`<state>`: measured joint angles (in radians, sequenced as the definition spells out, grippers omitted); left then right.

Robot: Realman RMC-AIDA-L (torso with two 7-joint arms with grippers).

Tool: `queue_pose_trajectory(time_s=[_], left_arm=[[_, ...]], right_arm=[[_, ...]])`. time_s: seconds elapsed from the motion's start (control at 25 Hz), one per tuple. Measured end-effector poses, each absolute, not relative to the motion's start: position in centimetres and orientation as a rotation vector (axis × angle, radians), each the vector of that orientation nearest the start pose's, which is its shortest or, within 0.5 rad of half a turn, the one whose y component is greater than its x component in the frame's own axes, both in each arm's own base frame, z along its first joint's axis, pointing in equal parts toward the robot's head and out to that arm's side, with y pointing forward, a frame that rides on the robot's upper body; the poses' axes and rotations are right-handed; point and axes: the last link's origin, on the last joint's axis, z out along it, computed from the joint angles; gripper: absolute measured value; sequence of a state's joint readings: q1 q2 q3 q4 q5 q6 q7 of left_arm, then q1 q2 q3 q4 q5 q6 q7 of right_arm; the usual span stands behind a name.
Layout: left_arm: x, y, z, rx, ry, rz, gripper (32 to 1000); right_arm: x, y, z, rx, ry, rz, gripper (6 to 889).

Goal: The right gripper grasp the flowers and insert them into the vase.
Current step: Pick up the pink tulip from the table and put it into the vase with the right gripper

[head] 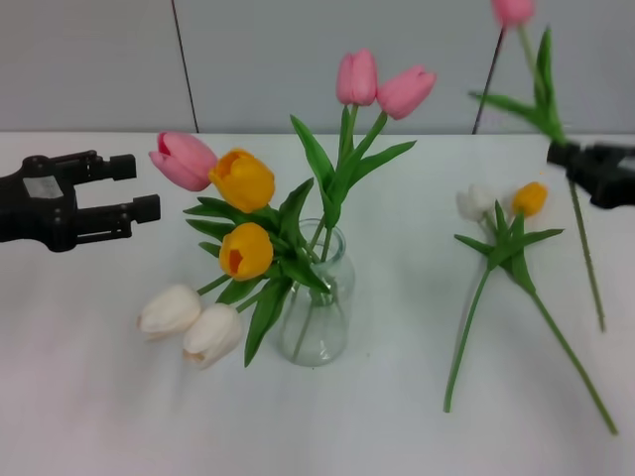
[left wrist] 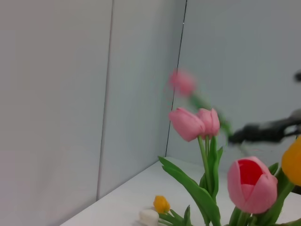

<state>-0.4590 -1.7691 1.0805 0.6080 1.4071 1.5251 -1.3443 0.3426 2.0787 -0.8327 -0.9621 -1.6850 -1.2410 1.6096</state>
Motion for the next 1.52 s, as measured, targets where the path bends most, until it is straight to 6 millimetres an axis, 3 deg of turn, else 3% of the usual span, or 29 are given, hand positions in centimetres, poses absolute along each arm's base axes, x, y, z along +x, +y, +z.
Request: queue_pose_trajectory(time_s=[0.16,0.4,0.76,0.96,1.16,1.52], left_arm=[[-27.4,35.0,10.1,-2.596,-0.435,-0.781,771],[-27.4,35.1,10.2,-2.591,-0.429,-0.783,771],[-27.7,34.8,10.5,-2.577,-0.438,-0.791,771],[-27.9,34.8,10.6,-2.575,-0.440,-0.787,771],[-27.7,34.9,10.5,-2.573,-0.436,-0.788,771],[-27.7,35.0,10.5,-2.572,-0.435,-0.787,771]], right_arm=[[26.0,33.4,7.5,-2.257,0.500,0.983,46],[23.3,32.7,6.3,-2.318,0.289,1.196,46],[16.9,37.0,5.0,-2.379,0.134,1.326,45],[13.6,39.8,4.1,-2.351,0.163,1.391,45],[11.6,41.8,2.5,-2.335,0.254,1.399,45],[9.4,42.8,-0.1,-2.445,0.352,1.335,45]])
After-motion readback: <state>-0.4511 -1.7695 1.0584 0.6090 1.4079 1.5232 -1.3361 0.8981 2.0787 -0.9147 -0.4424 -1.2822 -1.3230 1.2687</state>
